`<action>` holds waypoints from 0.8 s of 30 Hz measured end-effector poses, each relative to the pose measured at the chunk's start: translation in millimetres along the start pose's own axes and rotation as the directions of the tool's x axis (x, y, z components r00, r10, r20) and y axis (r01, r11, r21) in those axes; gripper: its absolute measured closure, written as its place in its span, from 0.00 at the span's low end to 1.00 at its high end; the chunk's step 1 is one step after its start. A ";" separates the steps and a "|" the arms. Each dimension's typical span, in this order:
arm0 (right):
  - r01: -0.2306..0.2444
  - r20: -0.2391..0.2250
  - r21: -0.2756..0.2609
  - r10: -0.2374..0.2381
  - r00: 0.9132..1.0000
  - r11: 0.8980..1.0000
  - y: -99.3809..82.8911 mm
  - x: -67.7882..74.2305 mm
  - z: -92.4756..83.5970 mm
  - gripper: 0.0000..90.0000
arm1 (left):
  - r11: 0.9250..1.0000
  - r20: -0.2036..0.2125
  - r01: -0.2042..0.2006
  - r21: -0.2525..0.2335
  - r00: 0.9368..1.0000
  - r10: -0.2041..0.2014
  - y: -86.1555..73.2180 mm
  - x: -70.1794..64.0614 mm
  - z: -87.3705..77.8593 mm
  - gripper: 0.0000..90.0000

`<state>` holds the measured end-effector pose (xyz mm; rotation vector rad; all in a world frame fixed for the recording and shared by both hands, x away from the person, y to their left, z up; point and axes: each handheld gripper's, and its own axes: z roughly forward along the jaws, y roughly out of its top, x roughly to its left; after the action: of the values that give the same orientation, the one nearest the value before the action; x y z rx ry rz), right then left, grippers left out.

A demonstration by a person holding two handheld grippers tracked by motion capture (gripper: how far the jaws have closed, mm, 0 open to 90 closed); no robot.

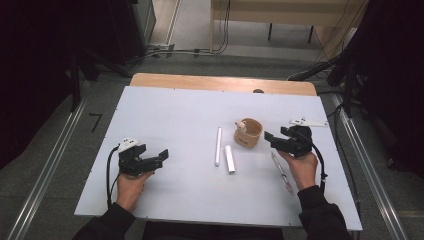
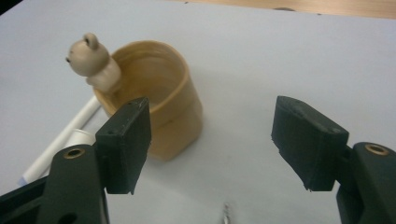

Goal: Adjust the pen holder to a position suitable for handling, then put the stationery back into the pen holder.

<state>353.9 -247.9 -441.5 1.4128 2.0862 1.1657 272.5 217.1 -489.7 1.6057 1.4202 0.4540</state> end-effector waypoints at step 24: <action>-0.028 0.091 -0.041 0.032 0.995 0.999 -29.3 -14.4 -25.1 0.29 | 1.000 0.017 -0.012 0.004 1.000 0.011 2.2 -4.8 4.1 0.07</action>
<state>325.8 -276.1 -451.9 1.4554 1.9754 1.1261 275.6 211.3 -488.6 1.6180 1.4008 0.4438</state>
